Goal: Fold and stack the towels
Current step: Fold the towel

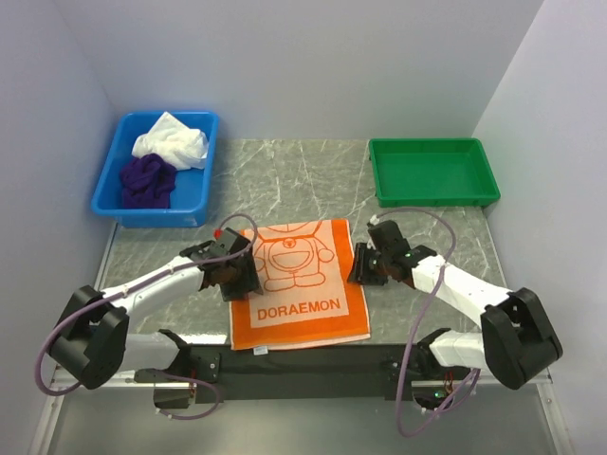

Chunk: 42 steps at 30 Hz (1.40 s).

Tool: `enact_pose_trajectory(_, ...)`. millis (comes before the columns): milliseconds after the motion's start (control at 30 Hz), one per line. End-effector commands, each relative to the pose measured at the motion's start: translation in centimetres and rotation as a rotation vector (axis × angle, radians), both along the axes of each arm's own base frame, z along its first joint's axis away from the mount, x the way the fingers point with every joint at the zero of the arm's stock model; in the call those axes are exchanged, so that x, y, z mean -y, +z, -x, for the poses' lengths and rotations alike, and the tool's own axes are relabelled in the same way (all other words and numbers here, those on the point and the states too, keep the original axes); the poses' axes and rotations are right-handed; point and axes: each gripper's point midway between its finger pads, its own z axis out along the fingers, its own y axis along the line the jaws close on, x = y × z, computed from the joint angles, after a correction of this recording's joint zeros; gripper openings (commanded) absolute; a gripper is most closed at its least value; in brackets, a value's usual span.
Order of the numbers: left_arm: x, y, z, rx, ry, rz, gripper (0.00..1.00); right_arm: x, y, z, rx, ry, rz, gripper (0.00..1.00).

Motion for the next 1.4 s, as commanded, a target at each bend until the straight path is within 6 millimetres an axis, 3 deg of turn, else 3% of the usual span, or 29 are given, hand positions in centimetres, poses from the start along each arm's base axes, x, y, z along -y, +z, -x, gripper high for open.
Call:
enact_pose_trajectory(0,0.3,4.8,-3.8,0.157,0.023,-0.013,0.60,-1.4,5.9,-4.9,0.206,-0.015,-0.097,0.44)
enact_pose_trajectory(67,1.8,6.2,-5.7,0.206,0.000,0.023,0.60,-1.6,7.0,-7.4,0.251,-0.032,-0.127,0.43)
enact_pose_trajectory(100,2.9,7.9,-6.9,0.245,-0.025,0.057,0.59,-2.2,9.0,-9.5,0.315,-0.040,-0.160,0.42)
enact_pose_trajectory(167,5.1,8.6,-7.5,0.253,-0.087,0.114,0.56,-3.3,10.0,-12.0,0.339,-0.017,-0.202,0.40)
enact_pose_trajectory(200,7.0,9.9,-8.0,0.292,-0.138,0.161,0.55,-3.7,10.5,-13.2,0.366,-0.018,-0.211,0.40)
enact_pose_trajectory(300,10.7,10.8,-7.8,0.325,-0.261,0.196,0.51,-4.6,9.9,-16.6,0.376,-0.029,-0.215,0.38)
enact_pose_trajectory(467,15.0,8.1,-5.2,0.275,-0.442,0.188,0.47,-5.5,6.5,-19.9,0.313,-0.045,-0.217,0.37)
enact_pose_trajectory(600,17.2,5.7,-1.9,0.227,-0.586,0.173,0.44,-5.7,4.4,-20.6,0.269,-0.050,-0.204,0.37)
enact_pose_trajectory(800,17.5,1.4,2.0,0.089,-0.689,0.143,0.38,-5.0,1.4,-21.8,0.237,-0.088,-0.170,0.37)
enact_pose_trajectory(967,16.1,-1.3,4.2,-0.022,-0.712,0.108,0.34,-3.3,-0.8,-22.5,0.186,-0.155,-0.151,0.37)
enact_pose_trajectory(1200,16.3,-1.4,6.0,-0.048,-0.763,0.112,0.33,-2.2,-1.0,-22.9,0.185,-0.186,-0.134,0.37)
enact_pose_trajectory(1367,17.0,0.7,3.9,0.043,-0.731,0.074,0.39,-2.4,0.8,-23.2,0.228,-0.158,-0.143,0.37)
